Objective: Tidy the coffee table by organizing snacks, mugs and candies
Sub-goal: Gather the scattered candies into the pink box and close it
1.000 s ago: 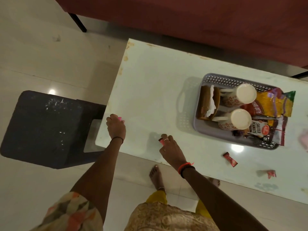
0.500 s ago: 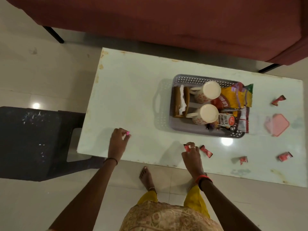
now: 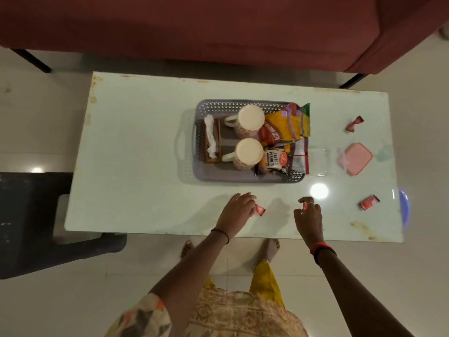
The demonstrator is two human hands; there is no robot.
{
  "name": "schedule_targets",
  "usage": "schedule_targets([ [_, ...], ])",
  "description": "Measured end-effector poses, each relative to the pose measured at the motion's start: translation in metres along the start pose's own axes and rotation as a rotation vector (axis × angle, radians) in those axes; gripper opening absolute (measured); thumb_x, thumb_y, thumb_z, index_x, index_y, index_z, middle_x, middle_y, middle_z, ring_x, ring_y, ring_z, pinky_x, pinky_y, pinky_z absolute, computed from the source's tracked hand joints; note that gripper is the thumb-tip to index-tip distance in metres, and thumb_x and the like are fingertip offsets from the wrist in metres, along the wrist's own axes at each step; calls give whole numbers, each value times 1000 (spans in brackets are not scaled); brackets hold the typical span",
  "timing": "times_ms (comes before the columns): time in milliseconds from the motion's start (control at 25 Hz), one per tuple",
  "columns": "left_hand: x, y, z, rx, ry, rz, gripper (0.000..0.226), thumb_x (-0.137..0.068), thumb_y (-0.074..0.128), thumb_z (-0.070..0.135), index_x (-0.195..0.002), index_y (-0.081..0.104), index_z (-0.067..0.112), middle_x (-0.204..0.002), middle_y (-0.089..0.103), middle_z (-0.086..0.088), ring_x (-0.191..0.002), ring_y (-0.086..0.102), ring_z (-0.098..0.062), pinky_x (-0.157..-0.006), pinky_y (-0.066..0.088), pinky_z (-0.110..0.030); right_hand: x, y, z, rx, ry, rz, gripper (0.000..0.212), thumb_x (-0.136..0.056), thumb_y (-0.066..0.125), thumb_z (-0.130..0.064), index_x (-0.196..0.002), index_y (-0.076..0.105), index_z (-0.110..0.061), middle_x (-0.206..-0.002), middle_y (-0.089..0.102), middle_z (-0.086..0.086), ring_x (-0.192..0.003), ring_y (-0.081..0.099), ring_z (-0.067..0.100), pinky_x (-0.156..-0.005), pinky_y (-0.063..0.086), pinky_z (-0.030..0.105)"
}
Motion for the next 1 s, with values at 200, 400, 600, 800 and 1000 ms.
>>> schedule_targets([
  [200,-20,29,0,-268,-48,-96,18,-94,44,18,-109,54,16,-120,56,-2,-118,51,-20,-114,24,-42,-26,-31,39,-106,60,22,26,-81,50,0,-104,55,-10,-99,60,23,-85,58,33,-70,49,34],
  [400,-30,29,3,-365,8,-139,17,-92,42,16,-105,53,14,-109,57,-6,-101,55,-27,-97,38,-40,-34,-45,81,-237,178,29,15,-86,55,1,-100,57,-5,-94,65,27,-68,63,29,-58,55,30],
  [600,-42,13,18,-309,42,-46,12,-91,47,21,-99,54,15,-100,59,-4,-94,56,-24,-83,41,-33,-32,-27,101,-293,304,-58,17,-82,69,-15,-94,61,-6,-89,64,15,-74,55,22,-60,50,30],
  [800,-62,-14,64,-103,106,104,8,-86,58,22,-90,55,15,-92,61,-1,-86,56,-18,-77,46,-30,-41,-6,88,-341,329,-25,34,-77,76,-24,-88,49,-7,-94,55,11,-76,50,21,-62,38,23],
  [1000,-87,-21,108,11,142,151,8,-88,58,23,-91,56,16,-91,59,1,-84,52,-12,-73,46,-22,-47,-2,88,-382,354,-18,31,-76,73,-9,-83,42,-9,-84,50,8,-71,44,22,-59,35,26],
])
Point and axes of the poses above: each hand's wrist, its own x-axis away from the middle knuckle, its own y-axis out of the palm, z = x × y, the point moved 8 cm from there along -x, towards the middle knuckle
